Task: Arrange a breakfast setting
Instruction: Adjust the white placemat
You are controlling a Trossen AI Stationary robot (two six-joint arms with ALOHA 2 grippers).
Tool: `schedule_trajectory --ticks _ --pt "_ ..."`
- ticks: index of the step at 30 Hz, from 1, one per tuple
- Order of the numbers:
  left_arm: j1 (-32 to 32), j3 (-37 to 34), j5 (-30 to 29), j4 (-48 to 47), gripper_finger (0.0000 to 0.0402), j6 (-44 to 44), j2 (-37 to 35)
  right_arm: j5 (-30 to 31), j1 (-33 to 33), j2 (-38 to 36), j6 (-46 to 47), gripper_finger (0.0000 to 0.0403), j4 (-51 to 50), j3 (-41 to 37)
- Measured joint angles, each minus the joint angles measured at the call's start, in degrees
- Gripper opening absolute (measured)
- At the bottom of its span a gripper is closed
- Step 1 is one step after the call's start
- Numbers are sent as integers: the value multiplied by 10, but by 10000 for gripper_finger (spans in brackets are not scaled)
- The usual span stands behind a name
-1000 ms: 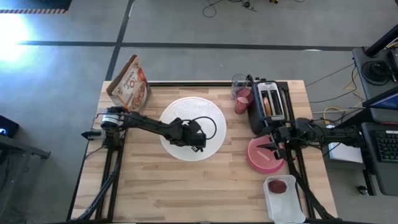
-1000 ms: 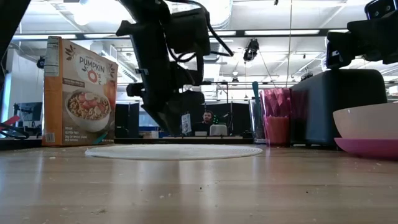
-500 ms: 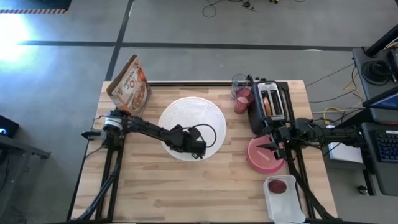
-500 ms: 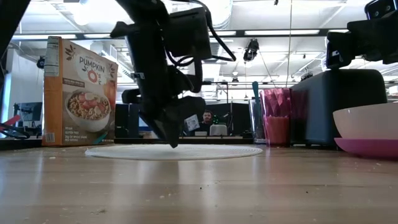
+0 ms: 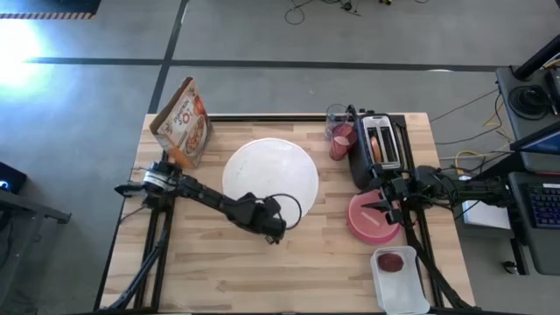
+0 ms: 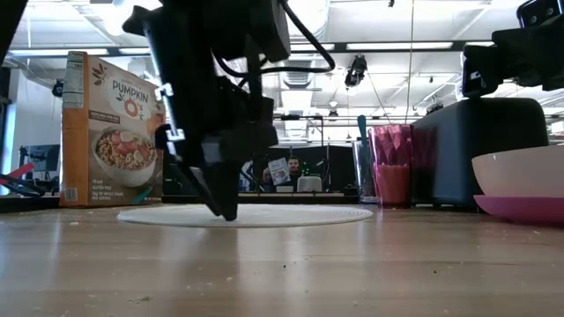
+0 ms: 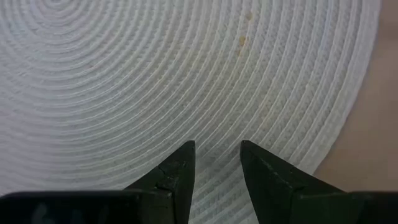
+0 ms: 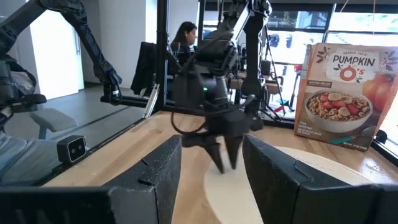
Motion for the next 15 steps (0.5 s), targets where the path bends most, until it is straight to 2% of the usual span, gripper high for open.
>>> schedule_trajectory --ticks 7,15 --pt "-46 0 45 1 115 -11 -2 0 0 0 0 162 0 0" --pt "-67 0 63 2 116 -30 -4 0 0 0 0 162 0 0"
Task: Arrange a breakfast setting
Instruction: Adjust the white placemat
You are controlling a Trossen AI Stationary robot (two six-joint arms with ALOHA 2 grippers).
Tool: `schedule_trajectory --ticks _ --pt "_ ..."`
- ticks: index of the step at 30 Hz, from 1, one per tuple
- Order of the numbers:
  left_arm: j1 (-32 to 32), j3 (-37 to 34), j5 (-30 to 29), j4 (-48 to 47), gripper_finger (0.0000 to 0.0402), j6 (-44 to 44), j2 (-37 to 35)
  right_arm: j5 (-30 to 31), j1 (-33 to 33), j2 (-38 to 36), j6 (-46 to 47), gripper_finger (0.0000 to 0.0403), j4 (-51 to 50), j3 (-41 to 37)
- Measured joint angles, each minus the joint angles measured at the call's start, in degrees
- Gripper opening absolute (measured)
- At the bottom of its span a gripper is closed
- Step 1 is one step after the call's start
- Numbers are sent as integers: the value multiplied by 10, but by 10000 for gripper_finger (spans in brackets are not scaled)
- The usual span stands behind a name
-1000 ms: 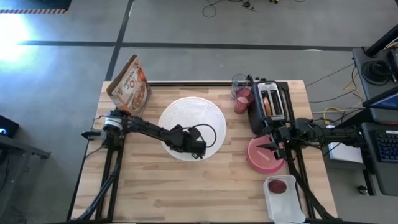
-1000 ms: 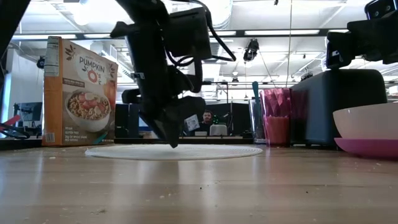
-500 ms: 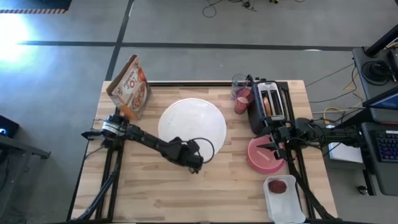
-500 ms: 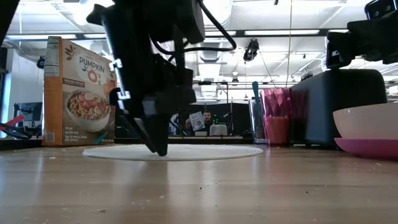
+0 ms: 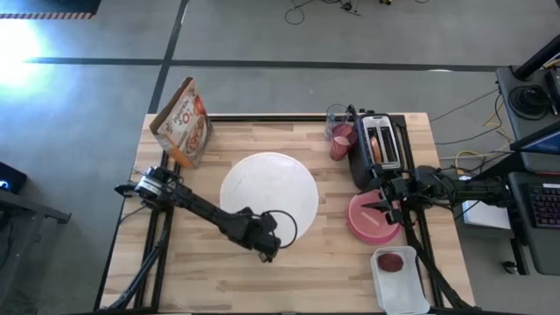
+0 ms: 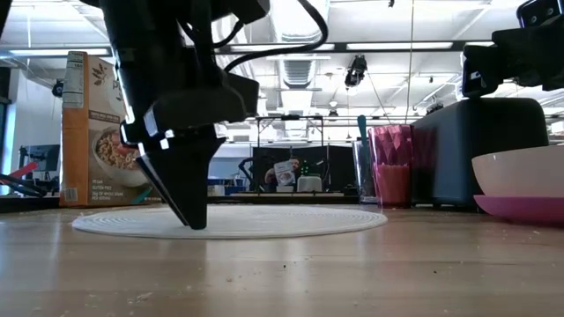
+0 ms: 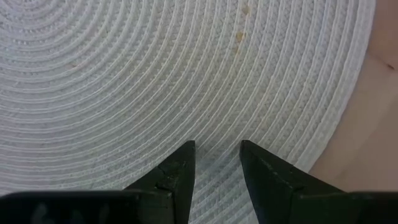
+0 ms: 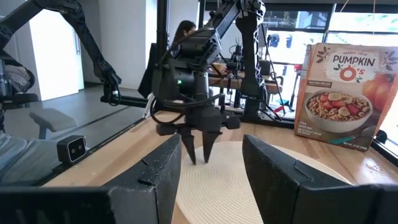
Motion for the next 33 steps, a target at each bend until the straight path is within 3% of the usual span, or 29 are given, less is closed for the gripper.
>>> schedule_trajectory --ticks 5,15,23,33 --pt "-7 9 10 -5 116 1 -2 0 0 0 0 162 0 0" --pt "11 50 -133 -57 116 7 -5 0 0 0 0 162 0 0" --pt "48 43 -128 -48 116 18 26 0 0 0 0 162 0 0" --pt "38 46 -105 -25 116 11 53 0 0 0 0 162 0 0"
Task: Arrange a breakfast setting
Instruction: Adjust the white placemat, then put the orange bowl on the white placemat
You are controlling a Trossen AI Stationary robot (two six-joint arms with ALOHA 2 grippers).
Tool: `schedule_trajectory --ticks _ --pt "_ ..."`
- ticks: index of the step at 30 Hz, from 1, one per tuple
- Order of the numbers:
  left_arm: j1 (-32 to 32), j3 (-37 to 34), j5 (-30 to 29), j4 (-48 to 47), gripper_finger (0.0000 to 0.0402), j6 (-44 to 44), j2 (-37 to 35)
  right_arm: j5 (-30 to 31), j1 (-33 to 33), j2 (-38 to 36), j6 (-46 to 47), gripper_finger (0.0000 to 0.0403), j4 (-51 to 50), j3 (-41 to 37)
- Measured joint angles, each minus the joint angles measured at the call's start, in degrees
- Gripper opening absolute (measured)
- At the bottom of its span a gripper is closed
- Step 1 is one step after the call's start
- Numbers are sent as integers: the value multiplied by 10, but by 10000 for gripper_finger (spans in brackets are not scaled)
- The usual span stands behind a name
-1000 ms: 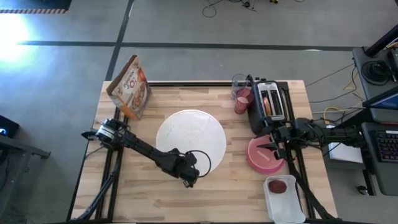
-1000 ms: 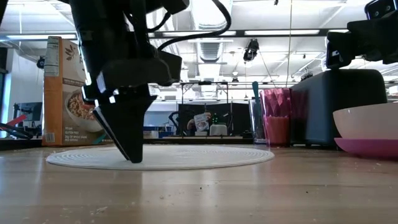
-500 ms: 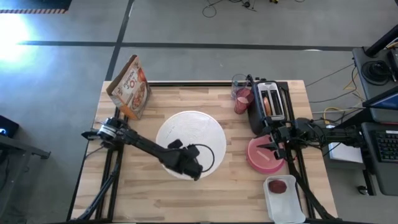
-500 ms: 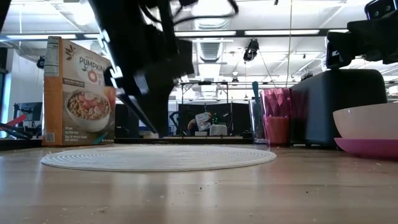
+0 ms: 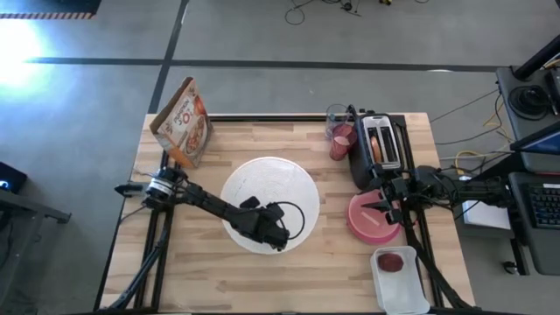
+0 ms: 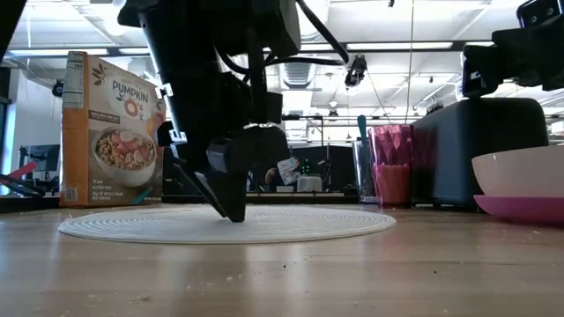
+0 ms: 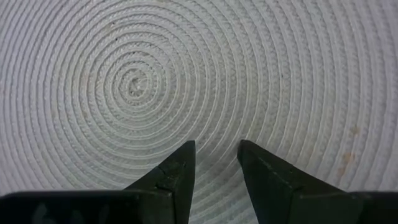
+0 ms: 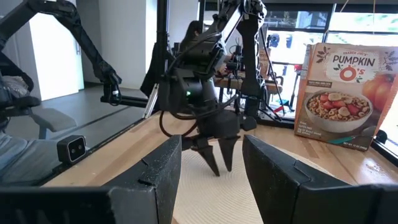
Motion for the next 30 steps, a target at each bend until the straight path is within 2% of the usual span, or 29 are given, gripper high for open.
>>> schedule_trajectory --ticks 7,13,18,24,30 --pt "-11 2 13 5 116 -5 -2 0 0 0 0 162 0 0" --pt "-12 29 11 -32 116 10 -9 0 0 0 0 162 0 0" --pt "-18 80 -65 -88 116 24 -24 0 0 0 0 162 0 0" --pt "-30 100 -147 -135 118 5 -25 0 0 0 0 162 0 0" --pt "-47 101 -154 -190 159 -65 -34 0 0 0 0 162 0 0"
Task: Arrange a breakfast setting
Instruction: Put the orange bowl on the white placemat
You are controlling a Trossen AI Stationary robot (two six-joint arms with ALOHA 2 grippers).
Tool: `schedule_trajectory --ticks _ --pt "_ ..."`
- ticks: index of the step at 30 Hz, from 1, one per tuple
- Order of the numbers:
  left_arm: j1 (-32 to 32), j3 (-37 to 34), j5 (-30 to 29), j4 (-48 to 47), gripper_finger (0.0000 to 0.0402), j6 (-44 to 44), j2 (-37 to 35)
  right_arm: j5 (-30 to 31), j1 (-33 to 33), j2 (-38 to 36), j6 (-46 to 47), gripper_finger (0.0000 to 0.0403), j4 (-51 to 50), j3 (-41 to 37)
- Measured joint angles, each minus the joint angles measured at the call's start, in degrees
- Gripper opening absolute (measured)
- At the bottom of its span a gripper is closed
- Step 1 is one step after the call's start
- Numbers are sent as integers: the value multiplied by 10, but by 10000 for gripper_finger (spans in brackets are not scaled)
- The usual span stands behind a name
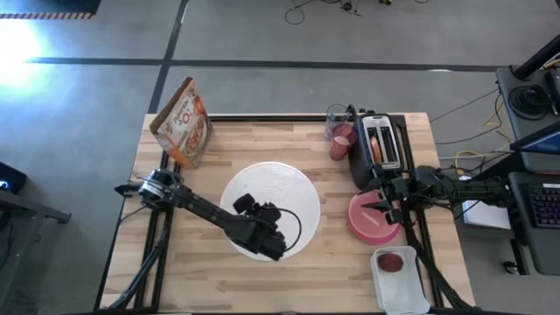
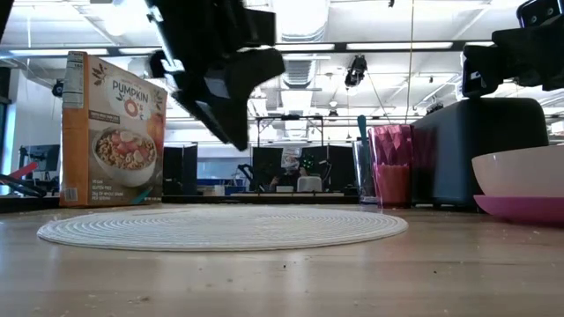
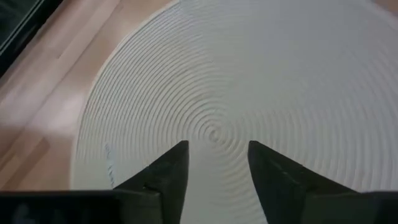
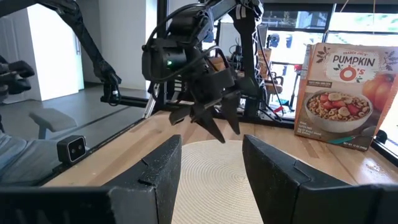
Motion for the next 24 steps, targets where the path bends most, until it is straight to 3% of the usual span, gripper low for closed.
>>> schedule_trajectory --ticks 8,16,19,24 --pt "-42 -1 -33 -153 239 -36 -25 0 0 0 0 162 0 0" --pt "-89 -71 -76 -162 246 -51 -128 0 0 0 0 162 0 0" --pt "-88 -143 -74 -96 245 -55 -172 0 0 0 0 162 0 0" --pt "-79 -299 -73 200 245 64 -254 0 0 0 0 162 0 0"
